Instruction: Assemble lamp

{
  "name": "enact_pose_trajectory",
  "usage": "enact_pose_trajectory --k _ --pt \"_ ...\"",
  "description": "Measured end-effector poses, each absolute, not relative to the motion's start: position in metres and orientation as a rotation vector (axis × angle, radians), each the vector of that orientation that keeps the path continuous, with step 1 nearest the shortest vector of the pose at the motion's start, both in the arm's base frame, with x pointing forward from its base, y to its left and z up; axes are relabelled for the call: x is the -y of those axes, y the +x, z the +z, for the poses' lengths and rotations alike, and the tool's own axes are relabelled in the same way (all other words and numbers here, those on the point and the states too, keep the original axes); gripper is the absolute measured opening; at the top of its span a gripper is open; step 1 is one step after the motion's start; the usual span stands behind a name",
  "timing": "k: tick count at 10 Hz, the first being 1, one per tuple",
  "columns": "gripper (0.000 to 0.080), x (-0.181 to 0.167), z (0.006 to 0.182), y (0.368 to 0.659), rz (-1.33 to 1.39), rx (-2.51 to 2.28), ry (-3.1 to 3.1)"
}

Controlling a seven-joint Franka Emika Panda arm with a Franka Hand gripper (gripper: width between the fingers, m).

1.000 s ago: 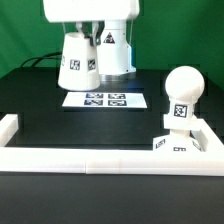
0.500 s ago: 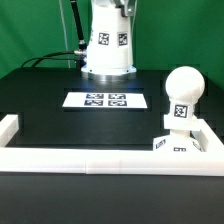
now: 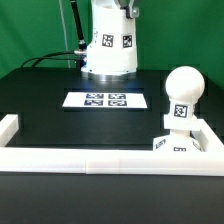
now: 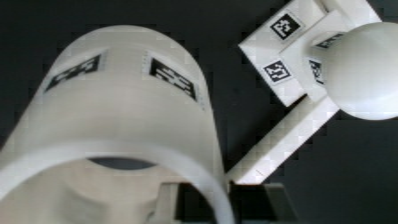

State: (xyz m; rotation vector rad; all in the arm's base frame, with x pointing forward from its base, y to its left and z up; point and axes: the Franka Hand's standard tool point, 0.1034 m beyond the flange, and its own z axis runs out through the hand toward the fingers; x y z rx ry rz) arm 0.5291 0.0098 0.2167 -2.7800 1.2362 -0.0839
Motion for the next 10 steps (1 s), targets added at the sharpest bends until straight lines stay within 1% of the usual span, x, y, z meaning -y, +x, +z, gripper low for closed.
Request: enact_pose_trajectory --k 1,2,3,4,7,9,10 --pt "0.0044 -0.013 0.218 0.529 -0.082 -1.266 -2.765" --pt "0.0044 -0.032 0.227 0.533 -0.085 -1.298 -2.738" --pt "0.0044 -0.052 0.24 0.543 -0.1 -1.297 -2.724" --pt "0.0044 -0.064 0.245 0.554 -0.118 -1.3 -2.714" --pt "0.0044 -0.103 0.252 0.584 -0.165 -1.281 -2.704" --pt "0.0044 -0.118 0.257 0.608 -0.195 -1.241 -2.711" --pt "0.0044 -0.121 0.253 0.616 -0.21 -1.207 -2.728"
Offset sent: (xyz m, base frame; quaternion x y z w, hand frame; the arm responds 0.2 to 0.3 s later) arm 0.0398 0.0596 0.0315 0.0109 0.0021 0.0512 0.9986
